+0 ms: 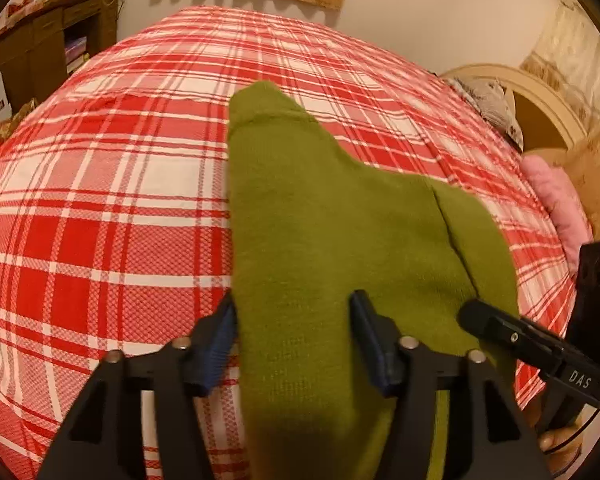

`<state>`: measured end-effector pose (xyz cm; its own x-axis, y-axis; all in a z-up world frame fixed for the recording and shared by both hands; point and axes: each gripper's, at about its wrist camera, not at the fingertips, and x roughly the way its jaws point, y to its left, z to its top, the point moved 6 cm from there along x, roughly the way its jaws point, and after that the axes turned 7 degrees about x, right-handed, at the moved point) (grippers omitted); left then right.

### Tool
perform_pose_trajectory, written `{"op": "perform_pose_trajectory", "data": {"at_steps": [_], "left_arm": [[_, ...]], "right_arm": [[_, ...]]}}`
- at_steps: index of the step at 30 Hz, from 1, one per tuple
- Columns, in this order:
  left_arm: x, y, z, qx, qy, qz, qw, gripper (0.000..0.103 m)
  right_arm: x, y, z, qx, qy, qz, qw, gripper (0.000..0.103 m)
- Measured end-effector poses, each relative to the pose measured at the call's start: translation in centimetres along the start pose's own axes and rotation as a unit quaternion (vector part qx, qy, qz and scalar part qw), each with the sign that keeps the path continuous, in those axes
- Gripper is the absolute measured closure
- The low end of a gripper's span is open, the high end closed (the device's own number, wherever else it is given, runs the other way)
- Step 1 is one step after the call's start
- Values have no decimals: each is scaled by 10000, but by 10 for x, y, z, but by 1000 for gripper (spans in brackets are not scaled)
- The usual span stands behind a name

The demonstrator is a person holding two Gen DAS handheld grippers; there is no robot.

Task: Fold small clothes

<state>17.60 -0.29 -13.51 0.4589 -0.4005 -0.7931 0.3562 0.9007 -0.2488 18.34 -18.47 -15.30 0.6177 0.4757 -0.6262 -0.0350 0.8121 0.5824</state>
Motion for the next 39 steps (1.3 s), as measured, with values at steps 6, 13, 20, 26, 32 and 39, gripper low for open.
{"op": "perform_pose_trajectory", "data": {"at_steps": [6,13,20,26,32,39], "left_arm": [[15,9,9,-141,166,-79,9997,26],[18,3,1,45,24,-65,10000,31],[14,-7,-3,314,-424,-18,9986,52],[-6,-20,-2,696,-807,373,9936,63],[-43,-4,19,348,-1200,-1,9922,67],[-80,27,57,352,-1784,532,9819,75]], "right_arm": [[5,-21,10,636,279,96,9975,39],[33,-32,22,805,425,37,9958,35],[40,-3,9,-444,106,-857,9953,67],[22,34,-1,-1595,-349,-1512,9749,71],[-7,68,4,-1914,-692,-1190,9718,72],[1,114,33,-2314,-945,-818,9648,72]]}}
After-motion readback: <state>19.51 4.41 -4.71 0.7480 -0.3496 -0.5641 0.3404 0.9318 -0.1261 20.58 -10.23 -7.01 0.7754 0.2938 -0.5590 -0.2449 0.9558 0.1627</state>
